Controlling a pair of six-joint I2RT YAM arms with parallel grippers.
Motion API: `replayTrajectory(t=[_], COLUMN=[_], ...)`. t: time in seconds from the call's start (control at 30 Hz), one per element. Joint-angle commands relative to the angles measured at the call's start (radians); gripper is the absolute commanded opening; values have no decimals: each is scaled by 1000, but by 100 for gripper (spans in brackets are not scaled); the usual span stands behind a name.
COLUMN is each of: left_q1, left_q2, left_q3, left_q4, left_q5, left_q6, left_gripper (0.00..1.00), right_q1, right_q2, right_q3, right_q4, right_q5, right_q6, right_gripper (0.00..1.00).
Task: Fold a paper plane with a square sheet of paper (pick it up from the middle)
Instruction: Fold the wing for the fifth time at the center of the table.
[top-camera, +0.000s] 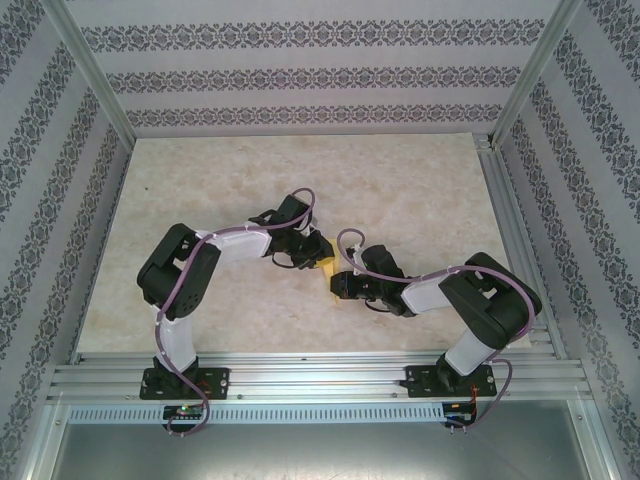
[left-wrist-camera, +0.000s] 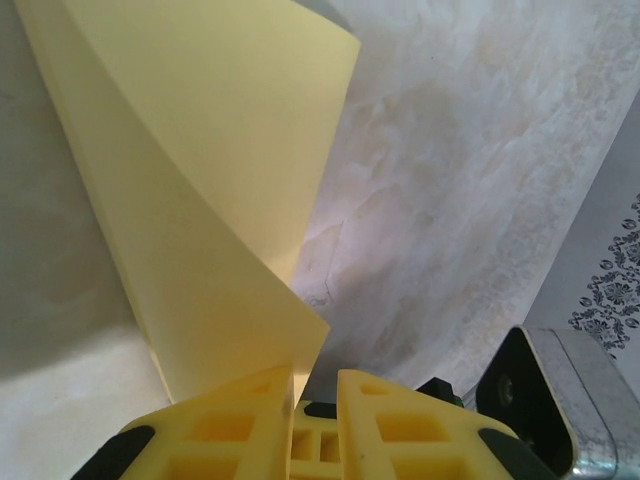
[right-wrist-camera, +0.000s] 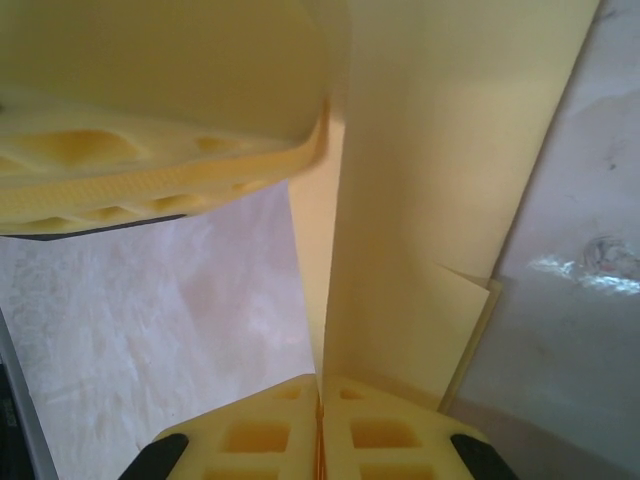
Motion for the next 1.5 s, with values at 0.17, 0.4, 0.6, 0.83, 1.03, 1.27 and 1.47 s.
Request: replayTrajectory(t=[0.17, 0.4, 0.6, 0.83, 1.03, 1.27, 1.47], left_q1=[-17, -17, -17, -18, -19, -20, -21], left_q2=[44, 59, 64, 82, 95, 106, 120], left_q3=[26, 31, 40, 59, 64, 83, 93], left_q4=[43, 58, 63, 61, 52, 47, 44], left_q5=[-4, 7, 16, 29, 35, 40, 43], left_q6=[10, 10, 12, 19, 25, 30, 37], left_gripper=[20, 20, 20, 20, 20, 20, 21], right_q1=[-12, -13, -12, -14, -25, -44, -44], right_q2=[-55, -134, -150, -144, -157, -146, -127], right_q3=[1, 14, 25, 27, 27, 15, 15], right_q4=[-29, -164, -216, -180, -187, -177, -181], right_q5=[-7, 38, 53, 42, 49, 49, 62], right_q6=[1, -42, -72, -41, -30, -8, 3], right_gripper=[16, 18, 17, 22, 15, 5, 4])
